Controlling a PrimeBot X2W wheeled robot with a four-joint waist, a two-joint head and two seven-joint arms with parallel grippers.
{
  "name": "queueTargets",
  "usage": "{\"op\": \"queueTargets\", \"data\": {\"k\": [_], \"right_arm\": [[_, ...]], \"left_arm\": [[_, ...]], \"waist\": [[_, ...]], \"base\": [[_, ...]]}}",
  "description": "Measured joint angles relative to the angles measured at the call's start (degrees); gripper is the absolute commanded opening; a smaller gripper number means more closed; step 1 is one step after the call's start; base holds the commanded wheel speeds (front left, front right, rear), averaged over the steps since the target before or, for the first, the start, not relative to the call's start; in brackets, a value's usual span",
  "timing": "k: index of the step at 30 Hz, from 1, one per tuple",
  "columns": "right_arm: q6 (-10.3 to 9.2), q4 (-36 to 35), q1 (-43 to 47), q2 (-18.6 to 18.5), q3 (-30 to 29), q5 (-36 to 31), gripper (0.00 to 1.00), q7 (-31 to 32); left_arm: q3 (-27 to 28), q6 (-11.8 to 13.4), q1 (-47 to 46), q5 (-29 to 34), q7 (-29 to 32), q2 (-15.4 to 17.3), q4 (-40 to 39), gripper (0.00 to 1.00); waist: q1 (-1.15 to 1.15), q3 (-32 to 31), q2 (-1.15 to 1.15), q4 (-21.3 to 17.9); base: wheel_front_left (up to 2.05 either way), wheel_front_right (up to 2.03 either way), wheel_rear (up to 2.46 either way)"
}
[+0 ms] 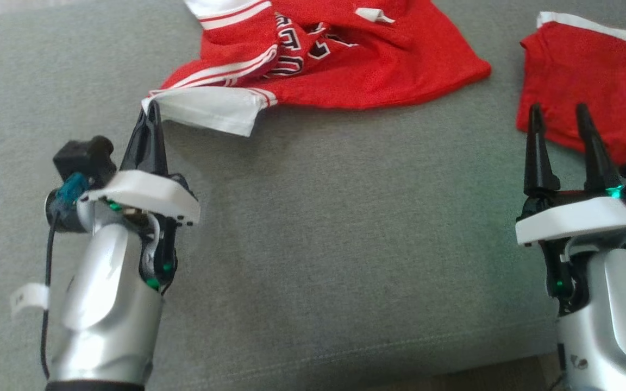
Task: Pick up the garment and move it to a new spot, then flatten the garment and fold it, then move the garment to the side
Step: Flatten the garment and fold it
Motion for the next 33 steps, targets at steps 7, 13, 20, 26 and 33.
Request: {"op": "queueTargets", "data": {"k": [7, 13, 20, 26, 33], "right_arm": [[0.0, 1.87, 0.0, 0.01, -0.24, 0.02, 1.0, 0.58], [0.0, 5.91, 0.01, 0.03, -1.77, 3.43, 1.0, 2.6], [0.0, 15.72, -2.72, 0.07, -3.94, 10.24, 1.0, 4.52], [0.0, 25.16, -11.37, 0.04, -6.14, 11.62, 1.0, 4.53], [0.0, 38.0, -20.96, 0.02, -12.92, 4.3, 1.0, 3.48]], "left_arm": [[1.77, 0.05, 5.5, 1.41, 0.0, -0.4, -8.45, 0.0], [1.56, -0.35, 8.98, 2.0, -0.01, -0.93, -14.0, 0.0], [-0.35, -0.54, 11.84, 3.35, -0.01, -1.03, -16.29, 0.0], [-1.74, -0.58, 11.86, 3.6, -0.01, -1.08, -17.2, 0.0], [-4.22, -0.43, 11.72, 2.9, -0.01, -1.15, -17.69, 0.0]], "waist": [[0.0, -1.05, 0.0, 2.54], [0.0, -1.62, 0.0, 5.07], [0.0, -0.36, 0.0, 7.58], [0.0, 1.14, 0.0, 9.46], [0.0, 3.06, 0.0, 11.97]], "base": [[0.0, 0.0, 0.0], [0.0, 0.0, 0.0], [0.0, 0.0, 0.0], [0.0, 0.0, 0.0], [0.0, 0.0, 0.0]]}}
